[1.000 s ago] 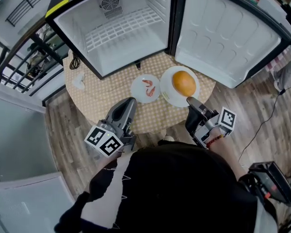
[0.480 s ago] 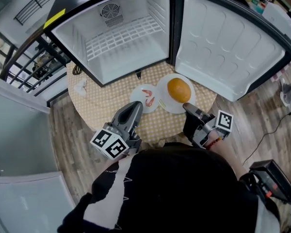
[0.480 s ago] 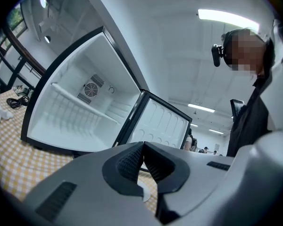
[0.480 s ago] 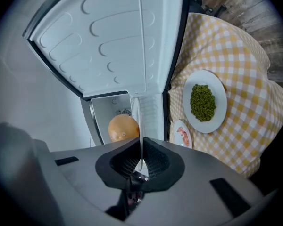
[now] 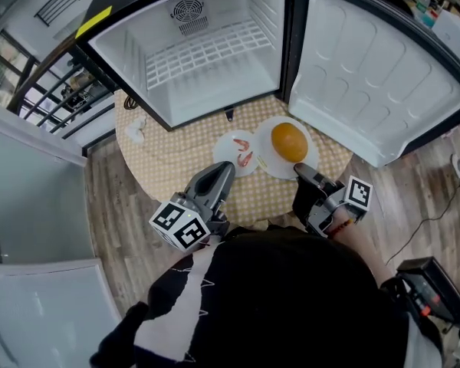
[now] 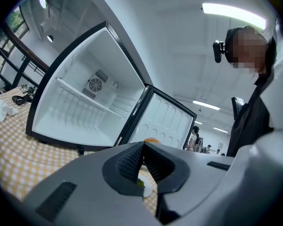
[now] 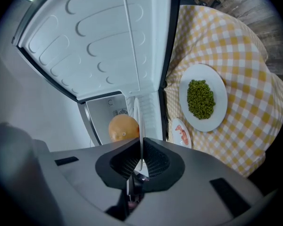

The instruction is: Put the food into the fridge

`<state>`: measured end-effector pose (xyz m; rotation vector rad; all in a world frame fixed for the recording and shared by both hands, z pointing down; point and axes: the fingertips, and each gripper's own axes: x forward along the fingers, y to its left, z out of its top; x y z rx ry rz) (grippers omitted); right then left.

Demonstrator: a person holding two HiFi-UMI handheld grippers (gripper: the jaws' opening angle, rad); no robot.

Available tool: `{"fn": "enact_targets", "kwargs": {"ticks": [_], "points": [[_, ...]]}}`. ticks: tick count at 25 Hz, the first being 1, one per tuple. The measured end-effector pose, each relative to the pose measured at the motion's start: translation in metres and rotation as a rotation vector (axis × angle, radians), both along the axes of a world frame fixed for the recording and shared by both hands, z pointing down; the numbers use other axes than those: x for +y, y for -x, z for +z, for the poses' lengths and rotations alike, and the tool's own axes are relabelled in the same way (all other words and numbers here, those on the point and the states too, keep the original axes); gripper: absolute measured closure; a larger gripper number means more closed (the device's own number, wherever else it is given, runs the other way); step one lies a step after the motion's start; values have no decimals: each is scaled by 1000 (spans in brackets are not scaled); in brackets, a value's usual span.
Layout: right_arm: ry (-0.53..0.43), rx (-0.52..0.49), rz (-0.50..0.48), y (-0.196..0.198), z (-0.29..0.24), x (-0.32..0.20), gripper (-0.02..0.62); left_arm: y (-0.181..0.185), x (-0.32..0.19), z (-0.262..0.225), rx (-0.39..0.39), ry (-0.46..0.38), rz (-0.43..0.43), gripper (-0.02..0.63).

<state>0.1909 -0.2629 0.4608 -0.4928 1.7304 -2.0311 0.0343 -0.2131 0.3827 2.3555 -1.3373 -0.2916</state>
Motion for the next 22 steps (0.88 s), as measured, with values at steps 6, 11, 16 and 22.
{"fn": "enact_targets", "kwargs": {"ticks": [6, 11, 16, 22], "points": [[-1, -25, 9, 1, 1, -5, 571, 1, -10, 0, -6, 9, -11, 594], [6, -29, 25, 13, 7, -15, 571, -3, -24, -2, -3, -9, 4, 594], [26, -17, 49, 25, 14, -27, 571, -7, -31, 9, -7, 16, 59, 594], [69, 2, 116, 48, 27, -37, 571, 4, -52, 28, 15, 60, 153, 594]]}}
